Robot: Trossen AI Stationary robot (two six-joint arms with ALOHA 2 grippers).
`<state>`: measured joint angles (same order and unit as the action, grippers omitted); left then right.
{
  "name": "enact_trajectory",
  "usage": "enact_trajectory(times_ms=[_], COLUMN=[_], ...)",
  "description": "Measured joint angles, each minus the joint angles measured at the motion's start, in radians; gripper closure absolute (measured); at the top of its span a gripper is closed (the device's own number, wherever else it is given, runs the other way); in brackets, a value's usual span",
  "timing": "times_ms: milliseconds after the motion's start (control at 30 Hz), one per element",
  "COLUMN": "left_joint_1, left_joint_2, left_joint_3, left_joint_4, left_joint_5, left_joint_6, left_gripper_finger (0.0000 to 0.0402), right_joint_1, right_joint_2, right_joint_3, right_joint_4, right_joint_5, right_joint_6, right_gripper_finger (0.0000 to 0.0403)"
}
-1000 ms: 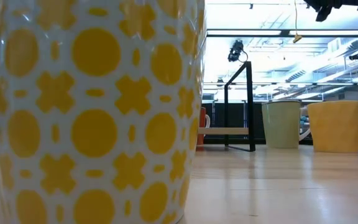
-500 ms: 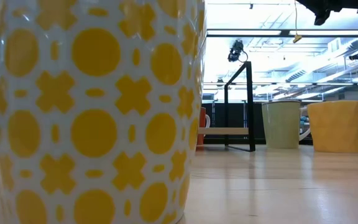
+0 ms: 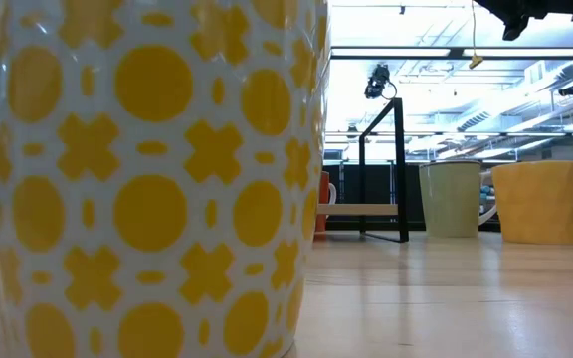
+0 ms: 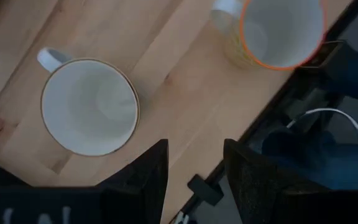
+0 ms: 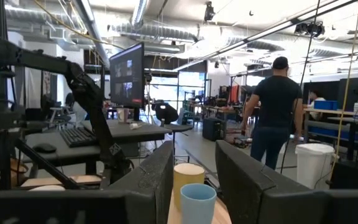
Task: Place coffee mugs
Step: Put the light blue mug on the shelf
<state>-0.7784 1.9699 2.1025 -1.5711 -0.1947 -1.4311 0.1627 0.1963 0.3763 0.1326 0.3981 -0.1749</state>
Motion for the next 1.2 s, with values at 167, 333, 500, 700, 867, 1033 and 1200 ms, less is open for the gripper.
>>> enact_trajectory(times_ms=[167, 333, 500, 700, 867, 1033, 1200], left_joint_1=[0.029, 0.073, 0.119, 0.143, 0.143, 0.135, 0.135], left_joint_2=[0.046, 0.071, 0.088, 0.127, 0.128, 0.128, 0.128], left_joint_3=[0.0, 0.0, -0.003, -0.009, -0.081, -0.138, -0.149], left_joint_4=[0.0, 0.0, 0.0, 0.001, -0.001, -0.001, 0.0], left_joint_5=[-0.003, -0.013, 0.012, 0.062, 0.126, 0.14, 0.121], left_joint_6=[0.0, -0.06, -0.137, -0.129, -0.131, -0.128, -0.115], left_gripper_finger=[0.0241, 0.0241, 0.0241, 0.0241, 0.0241, 0.0241, 0.0241], right_joint_1=[0.0, 0.0, 0.0, 0.0, 0.0, 0.0, 0.0], right_joint_2=[0.0, 0.0, 0.0, 0.0, 0.0, 0.0, 0.0], right_joint_3=[0.0, 0.0, 0.0, 0.0, 0.0, 0.0, 0.0], right_joint_4=[0.0, 0.0, 0.0, 0.0, 0.0, -0.001, 0.0], right_joint_5=[0.0, 0.0, 0.0, 0.0, 0.0, 0.0, 0.0], right_joint_6=[0.0, 0.0, 0.0, 0.0, 0.0, 0.0, 0.0], right_gripper_finger=[0.0278, 0.0278, 0.0278, 0.0278, 0.0278, 0.0278, 0.0278])
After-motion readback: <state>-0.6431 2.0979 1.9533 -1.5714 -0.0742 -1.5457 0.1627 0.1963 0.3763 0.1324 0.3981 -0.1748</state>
